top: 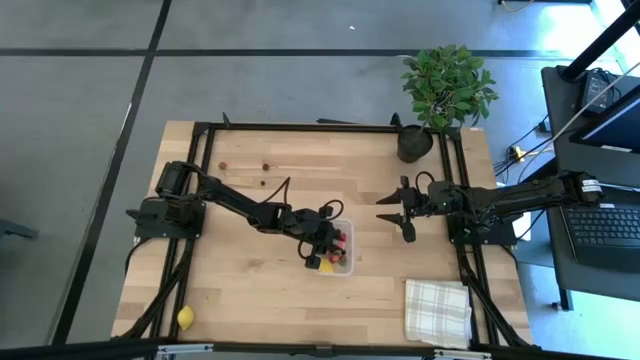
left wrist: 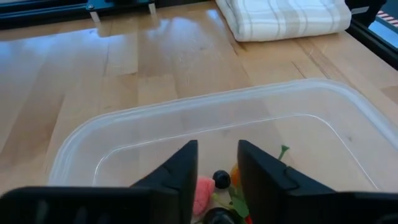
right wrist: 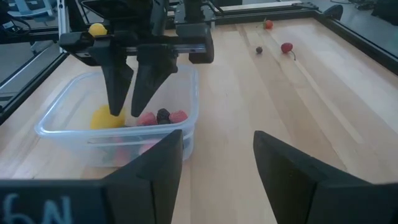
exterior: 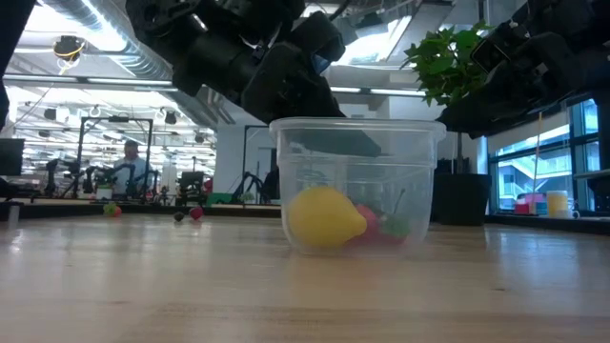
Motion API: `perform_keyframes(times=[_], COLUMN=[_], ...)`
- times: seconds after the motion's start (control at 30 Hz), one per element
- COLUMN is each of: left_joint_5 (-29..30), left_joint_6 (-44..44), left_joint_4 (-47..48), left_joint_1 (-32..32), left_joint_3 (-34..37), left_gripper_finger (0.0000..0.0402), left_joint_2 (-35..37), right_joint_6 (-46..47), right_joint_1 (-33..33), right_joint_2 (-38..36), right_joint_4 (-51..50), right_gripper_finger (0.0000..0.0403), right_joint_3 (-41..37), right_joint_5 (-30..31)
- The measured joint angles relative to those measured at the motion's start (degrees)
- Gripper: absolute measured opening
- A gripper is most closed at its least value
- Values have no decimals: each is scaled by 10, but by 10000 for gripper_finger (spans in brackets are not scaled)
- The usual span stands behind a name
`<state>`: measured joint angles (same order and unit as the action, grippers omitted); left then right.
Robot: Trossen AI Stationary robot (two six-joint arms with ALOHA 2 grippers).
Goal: Pick and placing Produce into tupperware
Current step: Put the lemon into the transparent bin
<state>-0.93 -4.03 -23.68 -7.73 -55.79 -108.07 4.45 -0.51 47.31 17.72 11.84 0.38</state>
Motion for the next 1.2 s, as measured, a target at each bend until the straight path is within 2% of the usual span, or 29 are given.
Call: perform_keyframes(times=[0.17,0.33,0.57,0.9,1.07,1.2], left_joint_5=[0,0,1,-2,-11,-38], left_joint_6=[-7,-7,-3,112,184,267], left_joint_4=[5,52,262,505,593,646], left_joint_1=[0,-3,-14,-56,-84,-95], left_joint_3=[0,0,0,0,0,0], left_gripper_finger=[142,152,153,153,162,198], left_joint_2=[9,54,167,291,298,287], right_joint_6=[0,0,0,-3,-2,-3], right_joint_1=[0,0,0,0,0,0], right_joint_2=[0,0,0,0,0,0], right_joint_4=[0,0,-3,-5,-5,-5], right_gripper_finger=[198,198,198,198,198,198], right_joint_3=[0,0,0,0,0,0], right_joint_5=[0,0,0,0,0,0])
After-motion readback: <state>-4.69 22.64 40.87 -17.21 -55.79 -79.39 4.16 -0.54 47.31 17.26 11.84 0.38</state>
